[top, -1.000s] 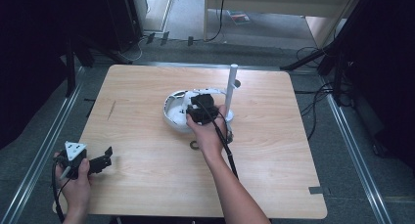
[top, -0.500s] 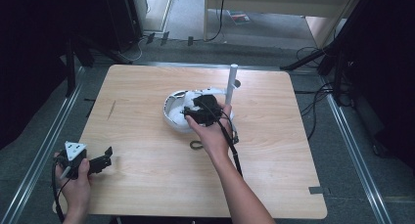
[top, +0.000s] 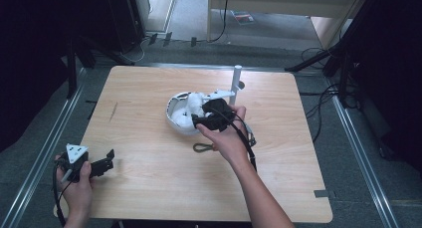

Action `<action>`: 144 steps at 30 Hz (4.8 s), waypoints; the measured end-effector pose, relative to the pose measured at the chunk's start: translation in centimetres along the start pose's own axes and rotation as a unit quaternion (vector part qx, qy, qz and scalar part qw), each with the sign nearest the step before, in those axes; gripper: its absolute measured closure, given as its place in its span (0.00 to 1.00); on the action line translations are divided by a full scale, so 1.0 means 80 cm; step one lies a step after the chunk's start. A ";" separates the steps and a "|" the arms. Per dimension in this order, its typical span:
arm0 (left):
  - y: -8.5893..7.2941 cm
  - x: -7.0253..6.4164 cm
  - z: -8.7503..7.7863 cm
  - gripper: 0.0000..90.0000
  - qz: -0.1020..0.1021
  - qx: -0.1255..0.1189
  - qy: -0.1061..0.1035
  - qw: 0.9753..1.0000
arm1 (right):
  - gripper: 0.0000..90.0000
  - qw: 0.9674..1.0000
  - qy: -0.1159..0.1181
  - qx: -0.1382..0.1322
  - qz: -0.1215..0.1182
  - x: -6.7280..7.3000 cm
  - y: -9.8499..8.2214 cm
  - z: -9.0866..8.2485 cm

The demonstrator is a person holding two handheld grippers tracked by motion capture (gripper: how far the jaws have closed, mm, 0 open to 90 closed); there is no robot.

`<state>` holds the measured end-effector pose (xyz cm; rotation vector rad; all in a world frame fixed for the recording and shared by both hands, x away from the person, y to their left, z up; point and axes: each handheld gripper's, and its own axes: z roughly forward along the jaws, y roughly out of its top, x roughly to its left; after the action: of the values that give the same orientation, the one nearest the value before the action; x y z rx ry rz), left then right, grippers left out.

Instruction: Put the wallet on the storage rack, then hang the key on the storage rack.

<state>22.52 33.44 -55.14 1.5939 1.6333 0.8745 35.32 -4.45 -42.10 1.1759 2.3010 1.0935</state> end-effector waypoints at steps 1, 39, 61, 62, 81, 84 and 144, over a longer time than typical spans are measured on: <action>0.000 0.000 0.000 0.01 0.000 0.000 0.000 1.000 | 0.39 1.000 0.003 0.006 -0.007 -0.002 -0.001 -0.002; -0.001 0.001 -0.001 0.01 -0.003 -0.002 -0.005 1.000 | 0.62 0.941 0.123 0.106 -0.296 -0.031 -0.055 0.013; 0.000 0.001 0.000 0.01 -0.002 -0.001 -0.003 1.000 | 0.68 0.904 0.171 0.179 -0.349 -0.054 -0.081 0.042; 0.000 0.000 0.000 0.01 -0.002 -0.001 -0.003 1.000 | 0.67 0.902 0.174 0.183 -0.351 -0.054 -0.082 0.043; 0.000 0.000 0.000 0.01 -0.001 -0.001 -0.002 1.000 | 0.65 0.894 0.178 0.205 -0.356 -0.059 -0.088 0.063; 0.000 0.000 0.000 0.01 -0.001 -0.001 -0.002 1.000 | 0.63 0.895 0.174 0.207 -0.354 -0.059 -0.088 0.064; 0.000 0.000 0.000 0.01 -0.001 0.000 0.000 1.000 | 0.78 0.967 0.124 0.077 -0.210 -0.072 -0.108 -0.022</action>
<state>22.54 33.42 -55.15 1.5918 1.6337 0.8739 33.05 -13.02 -47.81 0.5728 2.7002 0.9551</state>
